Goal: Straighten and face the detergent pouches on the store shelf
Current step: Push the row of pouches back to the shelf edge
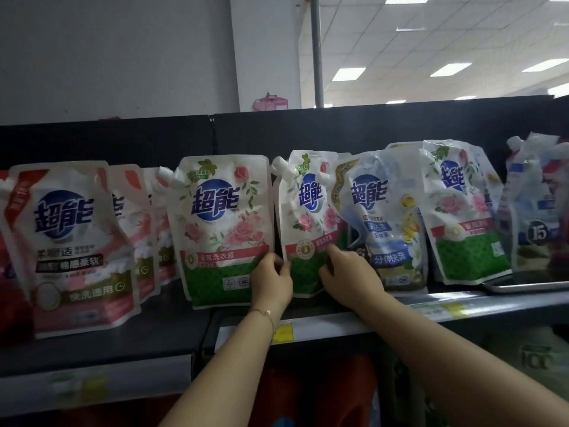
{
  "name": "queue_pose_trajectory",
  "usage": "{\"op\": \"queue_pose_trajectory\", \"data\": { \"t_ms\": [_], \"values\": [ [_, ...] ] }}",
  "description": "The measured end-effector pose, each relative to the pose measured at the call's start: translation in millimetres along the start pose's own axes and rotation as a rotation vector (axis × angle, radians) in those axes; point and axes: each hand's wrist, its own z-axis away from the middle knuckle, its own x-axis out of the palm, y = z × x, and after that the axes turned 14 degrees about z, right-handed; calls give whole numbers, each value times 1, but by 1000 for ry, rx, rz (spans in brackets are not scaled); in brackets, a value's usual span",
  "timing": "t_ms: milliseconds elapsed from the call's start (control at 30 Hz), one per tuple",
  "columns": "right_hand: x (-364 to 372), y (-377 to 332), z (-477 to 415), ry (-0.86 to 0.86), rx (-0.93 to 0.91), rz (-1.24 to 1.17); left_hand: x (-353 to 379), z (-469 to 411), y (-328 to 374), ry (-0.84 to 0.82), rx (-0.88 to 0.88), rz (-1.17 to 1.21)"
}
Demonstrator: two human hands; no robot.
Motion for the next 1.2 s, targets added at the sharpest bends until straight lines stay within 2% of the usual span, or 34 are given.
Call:
{"op": "queue_pose_trajectory", "data": {
  "t_ms": [133, 267, 467, 567, 667, 833, 967, 1067, 1200],
  "values": [
    [4, -3, 3, 9, -95, -51, 4, 3, -1, 140, 72, -64],
    [8, -2, 3, 13, -108, -70, 4, 10, 4, 180, 103, -152],
    [14, 2, -5, -212, -137, -144, 5, 16, 9, -39, 284, -340],
    [20, -4, -17, -280, -41, -319, 7, 17, 8, -32, 299, -436],
    [23, -17, -32, -255, 213, -554, 10, 17, 6, 1, 306, -502],
    [31, -25, -52, -288, 428, -640, 12, 14, 3, -6, 284, -568],
    [40, -21, -52, -192, 478, -719, 13, 11, -1, -50, 307, -548],
    [38, -15, -58, -201, 558, -783, 13, 9, -4, -132, 296, -508],
    [39, -10, -62, -248, 489, -776, 12, 3, -8, -238, 222, -460]
  ]
}}
